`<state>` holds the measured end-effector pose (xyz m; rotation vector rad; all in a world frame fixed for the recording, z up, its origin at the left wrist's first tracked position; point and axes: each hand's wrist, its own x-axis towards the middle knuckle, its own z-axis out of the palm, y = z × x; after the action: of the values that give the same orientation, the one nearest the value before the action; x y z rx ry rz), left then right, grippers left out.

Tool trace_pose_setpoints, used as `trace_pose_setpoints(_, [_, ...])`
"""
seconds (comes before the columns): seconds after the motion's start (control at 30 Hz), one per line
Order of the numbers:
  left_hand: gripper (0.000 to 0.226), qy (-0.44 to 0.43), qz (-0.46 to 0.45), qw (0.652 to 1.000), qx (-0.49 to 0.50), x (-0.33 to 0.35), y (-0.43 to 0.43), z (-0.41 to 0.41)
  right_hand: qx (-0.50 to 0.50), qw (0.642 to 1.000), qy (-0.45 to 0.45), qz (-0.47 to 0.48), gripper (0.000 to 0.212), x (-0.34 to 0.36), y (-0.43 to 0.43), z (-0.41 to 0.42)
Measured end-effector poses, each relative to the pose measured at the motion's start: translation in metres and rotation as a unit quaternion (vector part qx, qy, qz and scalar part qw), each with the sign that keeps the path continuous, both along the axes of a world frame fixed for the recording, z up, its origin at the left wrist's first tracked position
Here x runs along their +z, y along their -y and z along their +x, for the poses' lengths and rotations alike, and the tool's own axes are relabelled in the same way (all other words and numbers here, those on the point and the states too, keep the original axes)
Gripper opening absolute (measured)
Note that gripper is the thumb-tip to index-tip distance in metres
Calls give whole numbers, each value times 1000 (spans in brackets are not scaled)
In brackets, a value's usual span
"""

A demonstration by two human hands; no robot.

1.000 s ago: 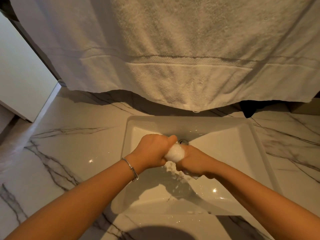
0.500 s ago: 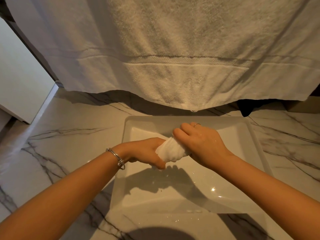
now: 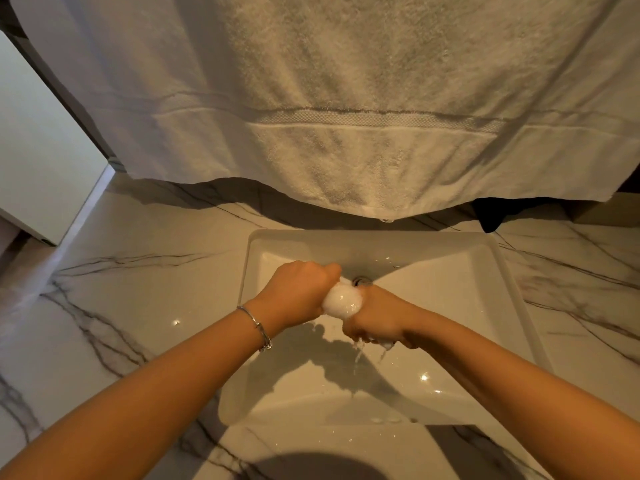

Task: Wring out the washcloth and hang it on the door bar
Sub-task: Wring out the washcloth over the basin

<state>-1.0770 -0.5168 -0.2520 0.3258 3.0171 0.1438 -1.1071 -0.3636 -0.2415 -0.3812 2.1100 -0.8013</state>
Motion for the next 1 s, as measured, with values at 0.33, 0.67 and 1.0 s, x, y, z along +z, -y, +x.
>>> trace_pose_setpoints(0.33, [41, 263, 252, 931, 17, 20, 7, 7, 198, 850, -477, 104, 31, 4, -15, -8])
trace_pose_setpoints(0.67, [42, 383, 472, 787, 105, 24, -1, 17, 286, 769, -572, -5, 41, 27, -10, -19])
trace_pose_setpoints(1.0, [29, 21, 75, 996, 50, 3, 2, 4, 55, 973, -217, 55, 11, -10, 9, -6])
